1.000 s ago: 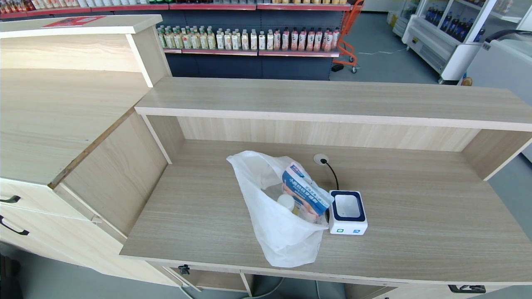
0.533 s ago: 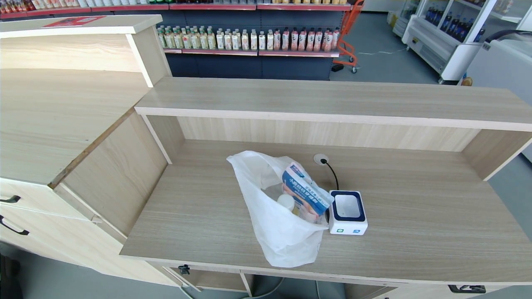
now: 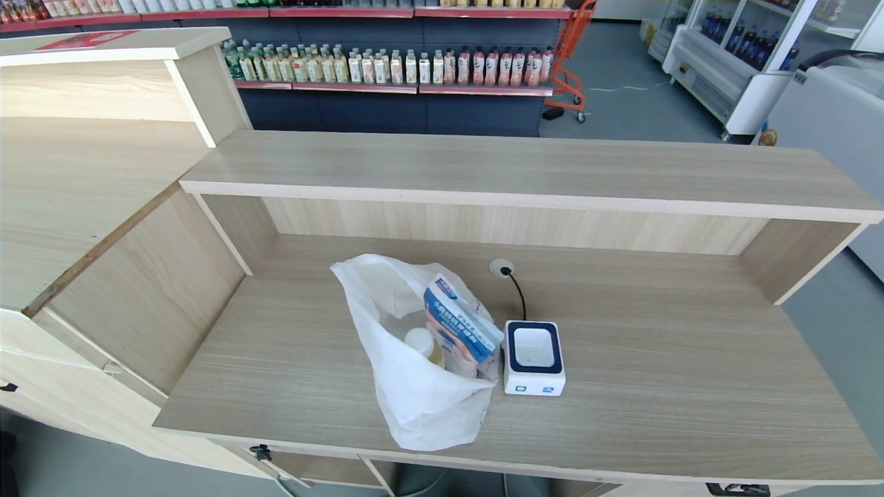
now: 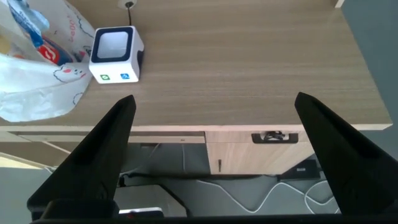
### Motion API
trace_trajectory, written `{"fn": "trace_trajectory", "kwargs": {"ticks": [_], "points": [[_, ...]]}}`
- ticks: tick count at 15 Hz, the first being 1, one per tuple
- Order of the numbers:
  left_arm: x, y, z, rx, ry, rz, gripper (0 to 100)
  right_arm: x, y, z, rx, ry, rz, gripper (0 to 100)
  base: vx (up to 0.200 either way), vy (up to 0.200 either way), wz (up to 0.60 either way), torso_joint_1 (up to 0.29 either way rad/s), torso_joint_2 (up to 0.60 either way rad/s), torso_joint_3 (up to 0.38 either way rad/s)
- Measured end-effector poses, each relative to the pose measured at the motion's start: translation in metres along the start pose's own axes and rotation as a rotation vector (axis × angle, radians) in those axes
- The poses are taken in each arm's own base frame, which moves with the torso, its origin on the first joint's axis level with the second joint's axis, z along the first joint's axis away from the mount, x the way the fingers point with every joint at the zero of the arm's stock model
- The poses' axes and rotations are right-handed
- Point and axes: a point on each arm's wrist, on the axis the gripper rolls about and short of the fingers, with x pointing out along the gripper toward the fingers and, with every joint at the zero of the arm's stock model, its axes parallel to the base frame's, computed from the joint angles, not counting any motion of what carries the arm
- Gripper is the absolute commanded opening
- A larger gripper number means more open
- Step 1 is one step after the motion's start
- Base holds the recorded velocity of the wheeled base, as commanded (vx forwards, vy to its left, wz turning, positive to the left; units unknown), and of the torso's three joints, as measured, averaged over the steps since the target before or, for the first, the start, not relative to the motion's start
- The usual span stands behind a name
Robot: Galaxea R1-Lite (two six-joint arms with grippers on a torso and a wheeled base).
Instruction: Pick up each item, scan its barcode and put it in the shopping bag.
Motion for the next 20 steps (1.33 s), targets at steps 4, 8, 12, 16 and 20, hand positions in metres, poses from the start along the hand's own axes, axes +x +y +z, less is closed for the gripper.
{"fn": "trace_trajectory", "kwargs": {"ticks": [4, 8, 12, 16, 20], "points": [[0.0, 0.0, 0.0, 0.003, 0.0, -0.001, 100, 0.0, 0.0, 0.0, -0.006, 0.0, -0.003, 100, 0.05, 0.0, 0.0, -0.002, 0.0, -0.002], [0.0, 0.0, 0.0, 0.004, 0.0, -0.001, 100, 0.0, 0.0, 0.0, -0.007, 0.001, -0.001, 100, 0.2, 0.0, 0.0, 0.0, 0.0, 0.004], [0.0, 0.0, 0.0, 0.0, 0.0, 0.0, 100, 0.0002, 0.0, 0.0, -0.006, 0.002, 0.0, 100, 0.0, 0.0, 0.0, 0.0, 0.0, 0.0], [0.0, 0.0, 0.0, 0.0, 0.0, 0.0, 100, 0.0002, 0.0, 0.0, -0.005, 0.002, 0.0, 100, 0.0, 0.0, 0.0, 0.0, 0.0, 0.0], [0.0, 0.0, 0.0, 0.0, 0.0, 0.001, 100, 0.0002, 0.0, 0.0001, -0.003, 0.003, 0.0, 100, 0.0, 0.0, 0.0, 0.0, 0.0, 0.0]]}}
